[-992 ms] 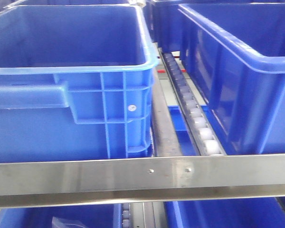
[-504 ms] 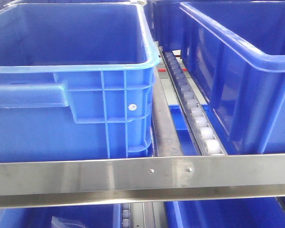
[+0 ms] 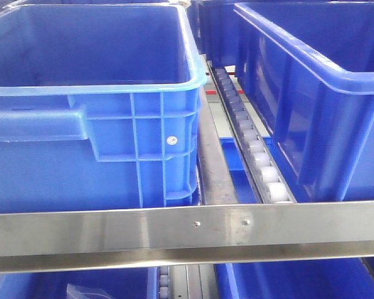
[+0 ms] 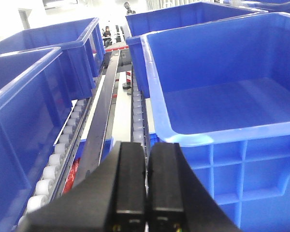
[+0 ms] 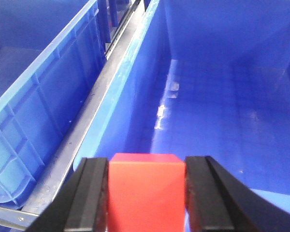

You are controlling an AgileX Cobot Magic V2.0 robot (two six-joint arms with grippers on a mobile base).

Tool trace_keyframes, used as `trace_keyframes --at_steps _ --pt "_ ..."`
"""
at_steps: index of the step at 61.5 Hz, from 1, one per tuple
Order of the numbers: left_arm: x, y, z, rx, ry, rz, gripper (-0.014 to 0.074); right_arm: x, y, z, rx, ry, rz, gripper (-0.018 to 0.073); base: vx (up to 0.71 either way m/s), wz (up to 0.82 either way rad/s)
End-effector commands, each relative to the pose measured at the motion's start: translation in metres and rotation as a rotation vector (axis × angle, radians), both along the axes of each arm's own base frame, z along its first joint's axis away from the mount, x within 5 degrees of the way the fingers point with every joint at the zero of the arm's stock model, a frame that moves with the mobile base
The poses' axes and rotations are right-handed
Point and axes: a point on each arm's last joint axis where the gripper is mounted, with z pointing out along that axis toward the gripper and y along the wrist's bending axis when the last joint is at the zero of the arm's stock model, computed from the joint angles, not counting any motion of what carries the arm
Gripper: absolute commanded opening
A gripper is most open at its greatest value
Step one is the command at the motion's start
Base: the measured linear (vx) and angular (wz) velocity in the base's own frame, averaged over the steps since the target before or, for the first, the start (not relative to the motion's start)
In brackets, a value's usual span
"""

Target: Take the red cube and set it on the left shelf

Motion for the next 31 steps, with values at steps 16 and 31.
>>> trace_keyframes --at_steps 16,31 --pt "0.0003 -0.0002 0.0008 -0.005 -0.069 -0.004 0.0106 0.0013 0.0004 0.0169 0.011 -0.107 0.004 0.0057 0.00 0.00" --pt "0.0003 -0.0002 0.0008 -0.005 -0.069 -0.004 0.0106 0.0014 0.0005 0.0182 0.015 -0.121 0.005 0.0057 0.00 0.00"
